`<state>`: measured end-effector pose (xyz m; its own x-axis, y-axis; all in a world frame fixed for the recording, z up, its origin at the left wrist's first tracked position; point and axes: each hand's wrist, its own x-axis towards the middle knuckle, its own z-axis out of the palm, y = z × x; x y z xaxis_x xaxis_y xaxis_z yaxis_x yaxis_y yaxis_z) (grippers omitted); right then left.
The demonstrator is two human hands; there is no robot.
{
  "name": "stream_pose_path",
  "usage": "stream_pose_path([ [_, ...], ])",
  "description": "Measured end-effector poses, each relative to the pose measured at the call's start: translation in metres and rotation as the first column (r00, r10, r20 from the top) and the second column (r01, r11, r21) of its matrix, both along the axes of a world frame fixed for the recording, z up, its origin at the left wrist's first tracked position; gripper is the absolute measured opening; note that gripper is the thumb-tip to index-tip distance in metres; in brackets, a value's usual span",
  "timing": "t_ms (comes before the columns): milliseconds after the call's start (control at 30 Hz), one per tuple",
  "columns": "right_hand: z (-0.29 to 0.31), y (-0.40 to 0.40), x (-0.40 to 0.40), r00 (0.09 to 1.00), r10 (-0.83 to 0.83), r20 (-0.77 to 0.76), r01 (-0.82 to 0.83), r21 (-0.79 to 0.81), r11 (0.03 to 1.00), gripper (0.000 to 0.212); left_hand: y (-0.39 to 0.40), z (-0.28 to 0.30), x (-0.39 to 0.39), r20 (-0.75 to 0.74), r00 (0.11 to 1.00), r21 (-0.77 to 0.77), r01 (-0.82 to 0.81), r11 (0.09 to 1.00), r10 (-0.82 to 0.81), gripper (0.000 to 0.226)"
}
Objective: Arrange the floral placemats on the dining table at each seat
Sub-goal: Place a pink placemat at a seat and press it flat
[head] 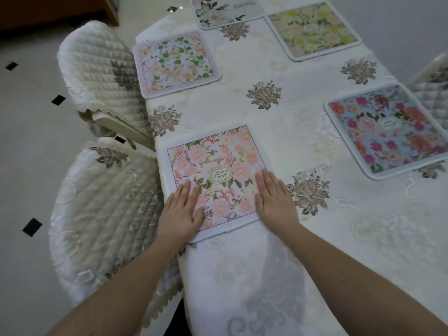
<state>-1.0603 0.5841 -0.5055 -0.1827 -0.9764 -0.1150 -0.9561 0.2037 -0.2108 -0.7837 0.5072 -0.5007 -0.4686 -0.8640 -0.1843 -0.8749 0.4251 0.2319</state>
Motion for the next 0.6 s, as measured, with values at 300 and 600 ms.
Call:
stream_pose_path([
  [300, 0.002, -0.001, -0.004, 0.999, -0.043, -0.022, 0.043, 0.008, 0.999, 0.065, -0.009, 0.005, 0.011, 0.048, 0.996, -0.001, -0.071, 0.997, 0.071, 0.073],
  [600, 0.022, -0.068, 0.067, 0.985, 0.061, 0.162, -0.043, -0.111, 0.993, 0.053, -0.063, 0.021, -0.020, -0.179, 0.984, -0.162, -0.049, 0.986, 0.019, 0.050],
])
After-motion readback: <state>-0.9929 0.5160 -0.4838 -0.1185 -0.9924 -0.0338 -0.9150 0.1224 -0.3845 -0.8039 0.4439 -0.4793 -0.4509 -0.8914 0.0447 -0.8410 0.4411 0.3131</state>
